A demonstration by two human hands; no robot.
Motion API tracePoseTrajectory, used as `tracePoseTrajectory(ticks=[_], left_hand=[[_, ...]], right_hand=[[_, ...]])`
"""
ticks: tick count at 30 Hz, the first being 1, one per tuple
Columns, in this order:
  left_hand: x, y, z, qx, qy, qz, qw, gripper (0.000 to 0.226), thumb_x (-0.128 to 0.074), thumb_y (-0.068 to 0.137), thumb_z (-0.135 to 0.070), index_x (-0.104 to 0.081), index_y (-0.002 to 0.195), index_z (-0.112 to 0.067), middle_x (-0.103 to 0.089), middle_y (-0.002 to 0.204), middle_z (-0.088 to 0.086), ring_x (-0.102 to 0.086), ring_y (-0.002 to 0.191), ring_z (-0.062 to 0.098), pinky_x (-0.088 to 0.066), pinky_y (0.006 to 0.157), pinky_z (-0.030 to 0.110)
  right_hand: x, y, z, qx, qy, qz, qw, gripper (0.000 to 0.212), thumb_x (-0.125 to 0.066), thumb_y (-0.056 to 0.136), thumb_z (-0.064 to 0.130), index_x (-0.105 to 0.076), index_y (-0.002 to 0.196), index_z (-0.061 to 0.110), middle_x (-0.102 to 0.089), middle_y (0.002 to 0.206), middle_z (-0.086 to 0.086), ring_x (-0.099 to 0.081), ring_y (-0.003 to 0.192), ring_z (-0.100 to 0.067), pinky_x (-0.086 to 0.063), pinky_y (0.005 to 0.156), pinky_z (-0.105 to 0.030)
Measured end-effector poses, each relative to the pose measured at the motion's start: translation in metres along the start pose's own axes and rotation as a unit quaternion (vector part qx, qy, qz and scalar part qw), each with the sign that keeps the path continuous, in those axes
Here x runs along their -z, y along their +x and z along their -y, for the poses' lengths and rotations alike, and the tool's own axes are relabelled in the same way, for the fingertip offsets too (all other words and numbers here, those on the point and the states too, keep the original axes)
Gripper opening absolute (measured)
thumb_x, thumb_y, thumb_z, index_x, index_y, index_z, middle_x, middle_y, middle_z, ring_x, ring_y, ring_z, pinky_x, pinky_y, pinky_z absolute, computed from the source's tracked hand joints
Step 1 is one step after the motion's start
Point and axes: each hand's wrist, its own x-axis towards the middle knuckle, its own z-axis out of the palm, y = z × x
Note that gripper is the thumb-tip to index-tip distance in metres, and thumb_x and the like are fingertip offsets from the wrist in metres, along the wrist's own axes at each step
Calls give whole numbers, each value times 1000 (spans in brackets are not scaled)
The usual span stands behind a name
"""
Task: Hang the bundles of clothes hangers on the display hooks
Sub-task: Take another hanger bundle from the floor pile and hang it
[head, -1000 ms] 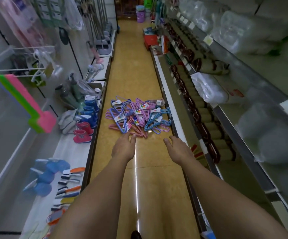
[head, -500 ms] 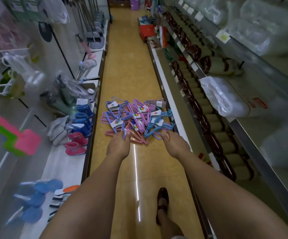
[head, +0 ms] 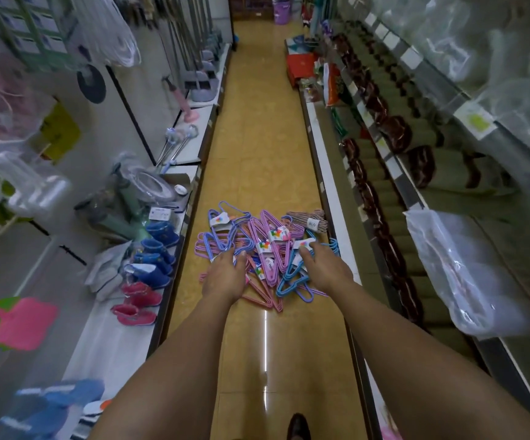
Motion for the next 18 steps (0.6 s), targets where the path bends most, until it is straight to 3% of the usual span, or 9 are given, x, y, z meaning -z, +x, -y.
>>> tracePoseTrajectory(ticks=[12, 18], left_hand=[[-10, 129, -5, 20, 2, 23, 1000, 56, -30, 100, -46, -37, 144, -12, -40, 148, 10, -37, 135, 27, -33, 110, 43], [0, 209, 0, 27, 2, 45, 999, 57, -29, 100, -46, -35, 145, -12, -39, 149, 10, -36, 136, 28, -32, 110, 42]], right_hand=[[-5, 145, 15, 5, 9, 27, 1000, 58, -24, 99, 54, -43, 139, 17, -48, 139, -9, -49, 123, -29, -43, 97, -43], [-12, 221, 46, -18, 2, 37, 999, 60, -24, 99, 54, -33, 146, 17, -45, 143, -11, -47, 125, -29, -42, 99, -44]])
